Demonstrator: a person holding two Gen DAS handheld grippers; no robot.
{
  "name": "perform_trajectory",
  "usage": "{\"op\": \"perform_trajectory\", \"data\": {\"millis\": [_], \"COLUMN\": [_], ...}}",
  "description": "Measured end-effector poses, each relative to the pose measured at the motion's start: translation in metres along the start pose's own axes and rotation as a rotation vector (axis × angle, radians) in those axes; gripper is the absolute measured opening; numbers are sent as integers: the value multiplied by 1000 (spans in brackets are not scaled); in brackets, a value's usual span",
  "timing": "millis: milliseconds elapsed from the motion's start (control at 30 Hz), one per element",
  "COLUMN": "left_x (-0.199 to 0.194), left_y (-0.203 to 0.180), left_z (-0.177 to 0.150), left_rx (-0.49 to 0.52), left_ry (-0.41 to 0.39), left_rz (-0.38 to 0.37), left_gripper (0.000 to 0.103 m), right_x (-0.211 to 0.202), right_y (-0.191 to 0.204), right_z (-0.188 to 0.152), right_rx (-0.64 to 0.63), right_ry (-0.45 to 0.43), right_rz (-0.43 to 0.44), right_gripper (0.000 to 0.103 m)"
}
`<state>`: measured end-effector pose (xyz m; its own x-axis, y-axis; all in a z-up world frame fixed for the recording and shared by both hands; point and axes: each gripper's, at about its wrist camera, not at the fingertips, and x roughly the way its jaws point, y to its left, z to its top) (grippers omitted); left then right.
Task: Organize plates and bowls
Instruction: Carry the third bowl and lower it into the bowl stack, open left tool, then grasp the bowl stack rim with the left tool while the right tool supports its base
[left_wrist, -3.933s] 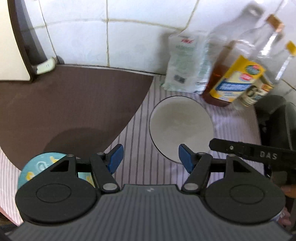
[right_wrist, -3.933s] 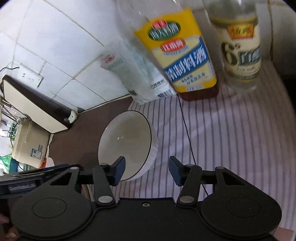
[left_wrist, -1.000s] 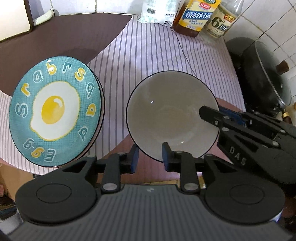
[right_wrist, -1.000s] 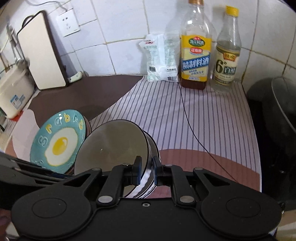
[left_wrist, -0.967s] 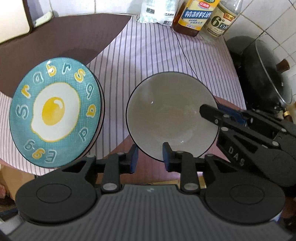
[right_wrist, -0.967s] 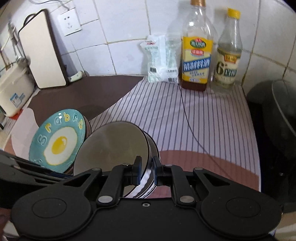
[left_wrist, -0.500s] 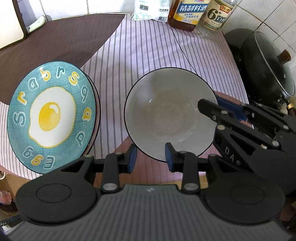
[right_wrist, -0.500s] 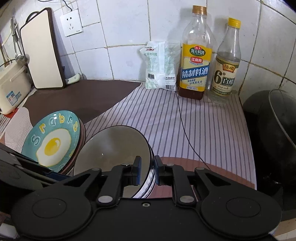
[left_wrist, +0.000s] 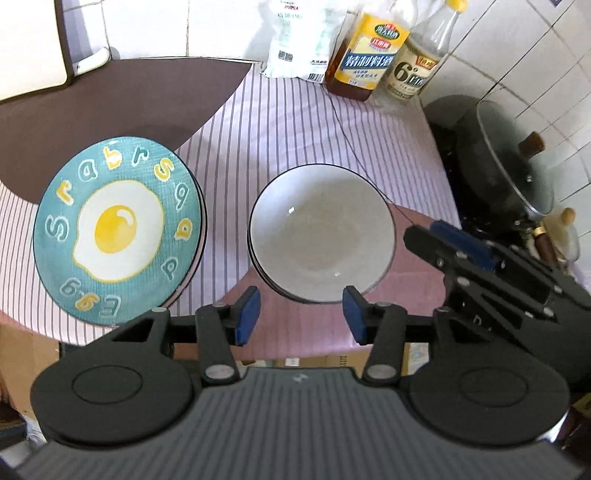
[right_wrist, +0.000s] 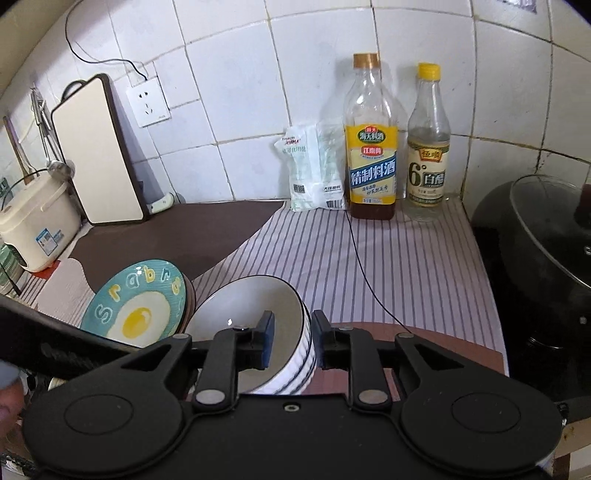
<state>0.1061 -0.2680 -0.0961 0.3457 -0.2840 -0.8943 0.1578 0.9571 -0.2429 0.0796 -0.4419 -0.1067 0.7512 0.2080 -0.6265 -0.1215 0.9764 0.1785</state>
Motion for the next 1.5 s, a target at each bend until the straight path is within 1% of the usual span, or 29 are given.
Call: {"op": "perform_trajectory", "data": {"millis": [167, 300, 433, 533, 667, 733, 800, 900, 967, 1000, 1067, 1167, 1200, 1233, 1267, 1333, 1367, 1433, 1500], "left_x": [-23, -38, -50, -51, -48, -47, -49, -53, -55, -55, -56, -55, -54, -53, -52, -47, -44, -35, -23], "left_y": [-3, -8, -13, -18, -18, -17, -16, -13, -10, -9, -5, 0, 1, 3, 5, 11, 13, 21, 25], "left_z": [-13, -26, -43, -56, -73, -81, -88, -96, -99, -101, -104, -103, -102, -99, -96, -86, -80, -64, -51], "left_rx": [2, 27, 48, 71, 69, 69, 69, 63, 55, 50, 36, 29, 32, 31, 27, 26, 17, -1, -3], "left_ry": [-48, -68, -89, -102, -114, -127, -158, -209, -236, -248, -279, -320, -329, -338, -350, -366, -369, -352, -341], "left_rz": [10, 19, 26, 35, 24, 22, 34, 33, 21, 12, -11, -32, -38, -41, -47, -63, -70, -113, -126], "left_gripper": [48, 48, 48, 48, 48, 48, 48, 50, 53, 54, 63, 69, 70, 72, 74, 78, 78, 78, 78], "right_x": [-24, -46, -65, -76, -88, -90, -91, -87, -84, -81, -75, -62, -55, -49, -42, -24, -14, 7, 26], "right_y": [-2, 2, 6, 9, 13, 14, 15, 16, 16, 15, 13, 8, 6, 5, 4, 0, 0, 1, 1], "right_z": [-11, -22, -32, -40, -54, -61, -68, -79, -86, -88, -92, -101, -104, -107, -109, -113, -114, -113, -112], "right_rx": [17, -1, -15, -25, -56, -79, -98, -123, -146, -155, -161, -167, -167, -166, -164, -154, -156, -166, -165], "right_ry": [-14, -33, -44, -52, -65, -70, -69, -71, -74, -70, -63, -74, -79, -84, -97, -134, -141, -133, -138], "right_rz": [4, 10, 19, 25, 36, 38, 34, 2, -10, -8, 8, 37, 44, 46, 54, 65, 66, 52, 48], "right_gripper": [29, 34, 36, 38, 42, 45, 49, 61, 63, 64, 69, 76, 79, 86, 89, 90, 90, 90, 90]}}
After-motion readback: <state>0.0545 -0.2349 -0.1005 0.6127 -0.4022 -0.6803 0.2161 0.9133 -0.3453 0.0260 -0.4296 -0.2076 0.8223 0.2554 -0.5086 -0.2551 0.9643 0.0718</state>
